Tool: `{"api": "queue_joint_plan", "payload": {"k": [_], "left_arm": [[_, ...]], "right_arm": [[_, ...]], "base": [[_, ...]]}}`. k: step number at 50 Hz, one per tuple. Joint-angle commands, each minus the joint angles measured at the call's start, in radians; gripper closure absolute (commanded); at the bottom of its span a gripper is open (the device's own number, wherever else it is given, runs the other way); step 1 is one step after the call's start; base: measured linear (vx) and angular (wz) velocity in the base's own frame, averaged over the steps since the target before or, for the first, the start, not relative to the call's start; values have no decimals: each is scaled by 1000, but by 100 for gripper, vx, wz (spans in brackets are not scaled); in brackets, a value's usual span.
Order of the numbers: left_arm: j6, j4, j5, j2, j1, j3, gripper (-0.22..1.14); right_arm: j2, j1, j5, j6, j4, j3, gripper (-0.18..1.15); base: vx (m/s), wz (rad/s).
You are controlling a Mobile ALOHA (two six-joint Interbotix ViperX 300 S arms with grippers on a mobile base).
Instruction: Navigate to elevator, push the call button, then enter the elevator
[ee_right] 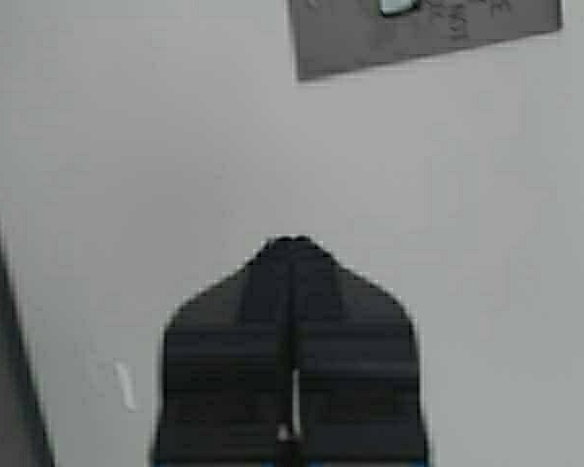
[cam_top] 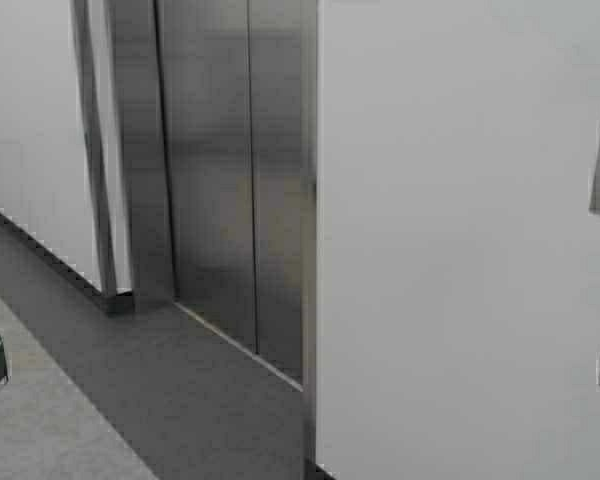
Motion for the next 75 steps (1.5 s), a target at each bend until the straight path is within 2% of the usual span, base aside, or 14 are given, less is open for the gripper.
{"api": "queue_joint_plan", "payload": {"k": [1,9,15,26,36,48,75], "left_arm": [[-6,-2,26,-5,-2,-31,89],[-17,-3,40,-18,-2,-38,89],[-21,-6,49,-38,-2,-35,89],[-23,-6,97,-89,-2,-32,89],[-26,-20,109,-95,-2,-38,89],[-31,-26,118,-97,-2,-38,89],[-25,-26,160,-86,-2,-37,89]], "right_arm": [[77,8,2,156,-183,-25,91],[160,8,-17,391,-419,0,91],[250,8,-40,518,-535,-3,91],[417,-8,-41,643,-650,-26,91],[485,-38,-41,736,-733,-49,91],[589,-118,-44,759,-790,-91,91],[755,-209,-55,767,-881,-232,91]], "base": [[16,-7],[13,-3],[12,-2],[12,-1],[9,3],[5,2],[1,1]]}}
